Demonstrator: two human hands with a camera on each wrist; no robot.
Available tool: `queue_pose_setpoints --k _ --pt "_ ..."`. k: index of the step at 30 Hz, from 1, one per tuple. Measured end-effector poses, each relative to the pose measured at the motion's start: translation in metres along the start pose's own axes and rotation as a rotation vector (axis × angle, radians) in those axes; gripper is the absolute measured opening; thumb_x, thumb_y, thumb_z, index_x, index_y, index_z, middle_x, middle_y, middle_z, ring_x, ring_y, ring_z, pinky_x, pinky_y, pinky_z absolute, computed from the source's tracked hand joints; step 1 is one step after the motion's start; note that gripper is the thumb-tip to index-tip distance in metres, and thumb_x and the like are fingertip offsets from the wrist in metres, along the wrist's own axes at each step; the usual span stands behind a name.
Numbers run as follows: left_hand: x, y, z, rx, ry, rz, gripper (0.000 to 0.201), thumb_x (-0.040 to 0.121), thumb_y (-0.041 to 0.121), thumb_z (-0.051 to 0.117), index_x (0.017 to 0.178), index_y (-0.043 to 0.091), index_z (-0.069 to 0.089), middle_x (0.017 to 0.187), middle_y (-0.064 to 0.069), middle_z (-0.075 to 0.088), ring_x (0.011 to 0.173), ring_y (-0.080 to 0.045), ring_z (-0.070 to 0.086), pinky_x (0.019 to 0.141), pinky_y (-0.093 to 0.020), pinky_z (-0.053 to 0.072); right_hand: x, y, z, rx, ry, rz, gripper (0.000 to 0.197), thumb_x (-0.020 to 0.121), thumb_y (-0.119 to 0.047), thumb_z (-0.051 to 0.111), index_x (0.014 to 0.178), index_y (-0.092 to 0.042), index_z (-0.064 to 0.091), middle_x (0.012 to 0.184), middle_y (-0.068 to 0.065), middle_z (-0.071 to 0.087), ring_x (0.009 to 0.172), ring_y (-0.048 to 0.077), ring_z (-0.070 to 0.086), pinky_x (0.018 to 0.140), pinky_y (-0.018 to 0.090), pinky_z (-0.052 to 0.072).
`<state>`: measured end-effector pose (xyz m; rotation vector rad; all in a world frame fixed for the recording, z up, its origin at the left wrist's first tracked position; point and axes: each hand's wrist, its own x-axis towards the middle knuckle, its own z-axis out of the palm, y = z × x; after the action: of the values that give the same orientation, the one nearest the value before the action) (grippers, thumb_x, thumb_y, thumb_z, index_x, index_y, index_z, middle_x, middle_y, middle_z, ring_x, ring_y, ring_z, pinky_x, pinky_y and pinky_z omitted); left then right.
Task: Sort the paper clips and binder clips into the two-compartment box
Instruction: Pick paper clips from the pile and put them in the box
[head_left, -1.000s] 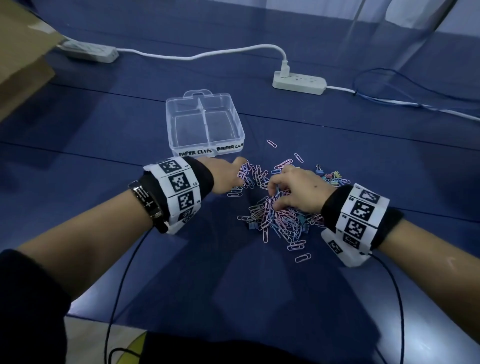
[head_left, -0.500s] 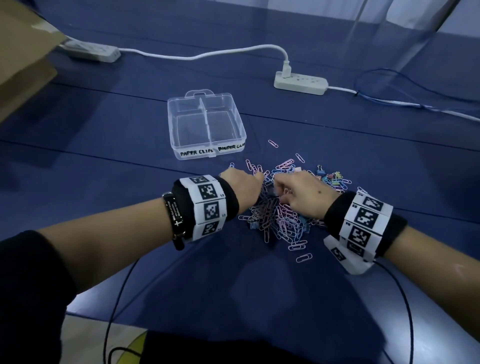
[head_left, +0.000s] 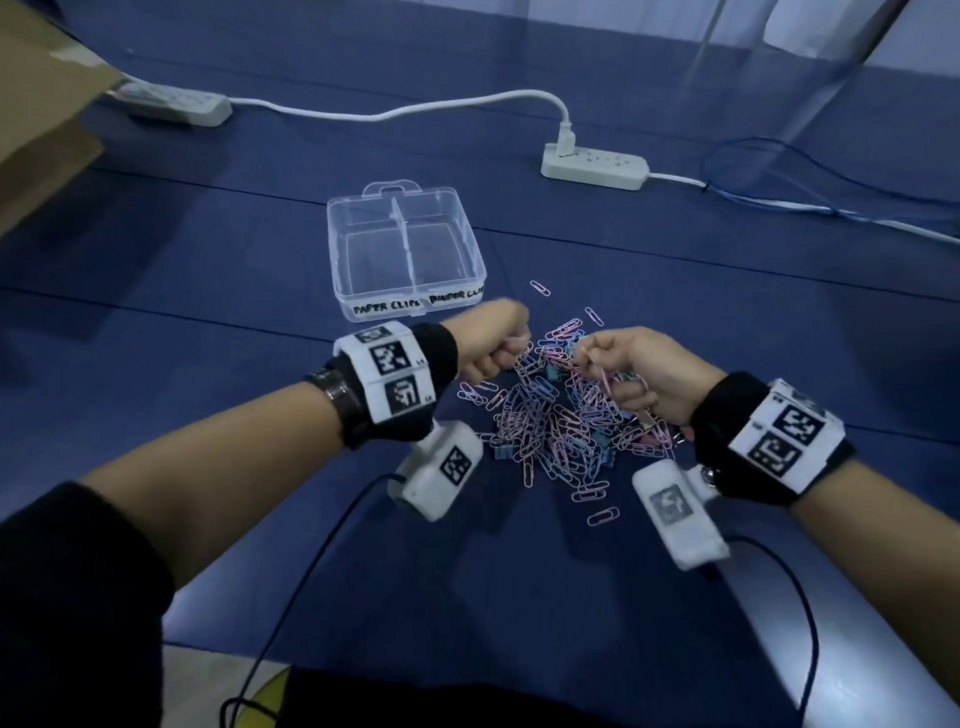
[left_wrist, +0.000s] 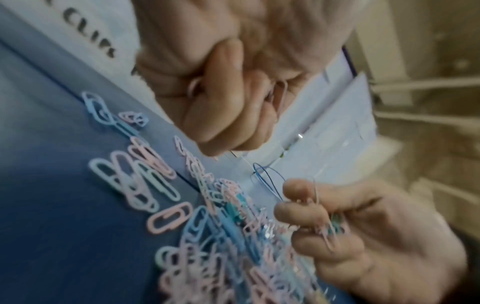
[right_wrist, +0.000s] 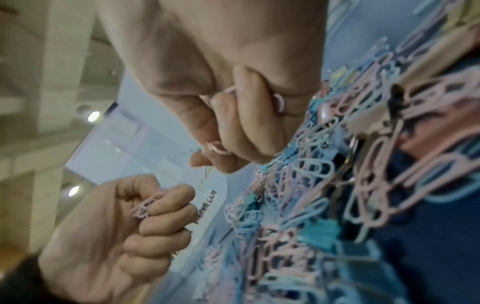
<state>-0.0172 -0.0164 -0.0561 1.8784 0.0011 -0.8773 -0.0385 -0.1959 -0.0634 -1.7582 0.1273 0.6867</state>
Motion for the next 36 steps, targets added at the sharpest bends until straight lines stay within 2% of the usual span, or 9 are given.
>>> queue_pose_setpoints --k 6,11,13,17,20,25,29,32,36 --pt "-0.003 -0.003 -0.020 -0.592 -0.113 0.084 0.027 0.082 0.010 0.022 0.061 0.012 0.040 0.042 0.003 0.043 0.027 -0.004 0.025 0.030 -0.005 0.015 0.002 -0.002 -0.007 0.336 -0.079 0.078 0.029 0.090 -0.004 0.026 0.071 -0.015 0.045 0.044 -0.008 0.038 0.032 0.004 0.029 0.027 0.012 0.016" --pt "-0.004 -0.004 -0.037 -0.669 -0.097 0.054 0.030 0.087 0.017 0.026 0.062 0.014 0.041 0.041 0.006 0.044 0.024 -0.002 0.026 0.027 -0.004 0.015 -0.002 -0.007 -0.004 0.474 -0.194 0.124 0.015 0.078 -0.012 0.034 0.065 -0.013 0.041 0.041 -0.006 0.037 0.029 0.006 0.034 0.023 0.012 0.021" --pt "-0.002 -0.002 -0.055 -0.682 0.049 0.042 0.034 0.093 0.019 0.027 0.061 0.017 0.036 0.038 0.007 0.042 0.023 -0.002 0.024 0.026 -0.005 0.013 -0.003 -0.009 -0.003 0.485 -0.216 0.147 0.013 0.075 -0.018 0.037 0.064 -0.012 0.042 0.043 -0.004 0.041 0.028 0.005 0.035 0.024 0.011 0.022" --pt "0.005 0.003 -0.091 -0.677 0.564 0.134 0.034 0.092 0.010 0.029 0.059 0.018 0.033 0.047 0.003 0.037 0.024 -0.006 0.024 0.032 -0.007 0.016 0.000 -0.010 -0.002 0.403 -0.185 0.186 0.034 0.095 -0.027 0.036 0.066 -0.013 0.044 0.046 -0.005 0.047 0.027 0.002 0.033 0.023 0.011 0.022" --pt "0.013 0.005 -0.105 -0.459 0.824 0.105 0.027 0.095 0.011 0.030 0.071 0.013 0.042 0.057 0.000 0.033 0.042 -0.014 0.036 0.039 -0.016 0.028 0.001 -0.014 0.001 0.321 -0.178 0.164 0.026 0.097 -0.018 0.037 0.077 -0.010 0.052 0.051 -0.005 0.049 0.027 0.000 0.031 0.023 0.010 0.021" --pt "0.018 -0.004 -0.096 -0.060 0.796 0.093 0.033 0.095 0.006 0.034 0.065 0.018 0.042 0.073 -0.007 0.050 0.073 -0.021 0.048 0.067 -0.021 0.042 0.005 -0.017 0.010 -0.041 -0.061 0.105 0.024 0.097 -0.009 0.036 0.089 -0.010 0.058 0.048 -0.008 0.040 0.029 0.001 0.023 0.027 0.010 0.015" --pt "0.010 -0.007 -0.088 0.200 0.709 0.053 0.031 0.092 0.005 0.039 0.118 0.008 0.056 0.131 -0.016 0.054 0.122 -0.032 0.050 0.103 -0.035 0.040 0.005 -0.020 0.025 -0.544 0.074 -0.046 0.020 0.092 -0.026 0.053 0.078 -0.014 0.062 0.052 -0.006 0.039 0.041 0.008 0.033 0.038 0.015 0.026" --pt "-0.004 -0.005 -0.083 0.569 0.701 0.096 0.028 0.089 0.008 0.046 0.112 0.009 0.062 0.132 -0.014 0.055 0.125 -0.032 0.045 0.107 -0.033 0.032 0.009 -0.020 0.031 -0.788 0.102 -0.135 0.016 0.087 -0.032 0.060 0.083 -0.017 0.062 0.078 -0.004 0.057 0.074 0.013 0.053 0.063 0.024 0.039" --pt "-0.031 -0.001 -0.074 0.871 0.531 0.039 0.010 0.084 0.008 0.052 0.088 0.014 0.059 0.098 -0.010 0.066 0.095 -0.029 0.057 0.083 -0.032 0.047 0.012 -0.019 0.037 -0.854 0.063 -0.161 0.013 0.082 -0.027 0.067 0.087 -0.018 0.059 0.070 -0.010 0.046 0.058 0.008 0.043 0.055 0.024 0.033"
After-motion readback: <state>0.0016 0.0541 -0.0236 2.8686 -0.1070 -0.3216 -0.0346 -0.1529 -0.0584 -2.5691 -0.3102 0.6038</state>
